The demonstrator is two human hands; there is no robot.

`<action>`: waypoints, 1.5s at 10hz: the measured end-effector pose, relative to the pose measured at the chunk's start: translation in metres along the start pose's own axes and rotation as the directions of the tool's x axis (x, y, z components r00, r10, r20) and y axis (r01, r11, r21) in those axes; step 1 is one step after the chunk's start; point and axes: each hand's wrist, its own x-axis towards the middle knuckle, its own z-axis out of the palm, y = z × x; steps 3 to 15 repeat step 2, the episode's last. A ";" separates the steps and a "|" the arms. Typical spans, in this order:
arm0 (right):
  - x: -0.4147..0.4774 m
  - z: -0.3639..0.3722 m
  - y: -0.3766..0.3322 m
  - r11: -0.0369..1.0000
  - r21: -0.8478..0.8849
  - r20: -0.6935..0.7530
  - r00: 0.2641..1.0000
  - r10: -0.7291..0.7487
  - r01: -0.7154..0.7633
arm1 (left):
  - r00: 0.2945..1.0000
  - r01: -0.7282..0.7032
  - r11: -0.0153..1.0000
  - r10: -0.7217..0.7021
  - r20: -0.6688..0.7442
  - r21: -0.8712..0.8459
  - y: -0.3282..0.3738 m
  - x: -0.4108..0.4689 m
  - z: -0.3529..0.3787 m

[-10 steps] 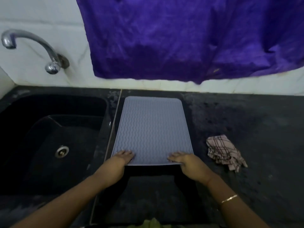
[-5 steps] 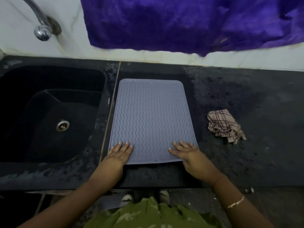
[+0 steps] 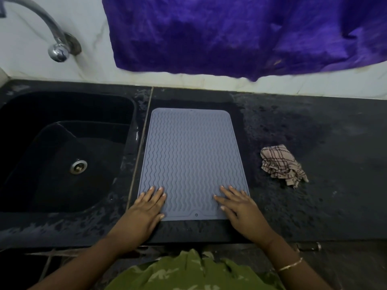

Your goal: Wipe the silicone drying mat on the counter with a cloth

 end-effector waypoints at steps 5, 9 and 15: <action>0.014 -0.023 -0.016 0.992 -0.117 0.085 0.995 0.048 -0.038 | 0.976 -0.019 0.992 -0.010 -0.220 -0.128 -0.008 0.001 -0.010; 0.014 -0.023 -0.016 0.992 -0.117 0.085 0.995 0.048 -0.038 | 0.976 -0.019 0.992 -0.010 -0.220 -0.128 -0.008 0.001 -0.010; 0.014 -0.023 -0.016 0.992 -0.117 0.085 0.995 0.048 -0.038 | 0.976 -0.019 0.992 -0.010 -0.220 -0.128 -0.008 0.001 -0.010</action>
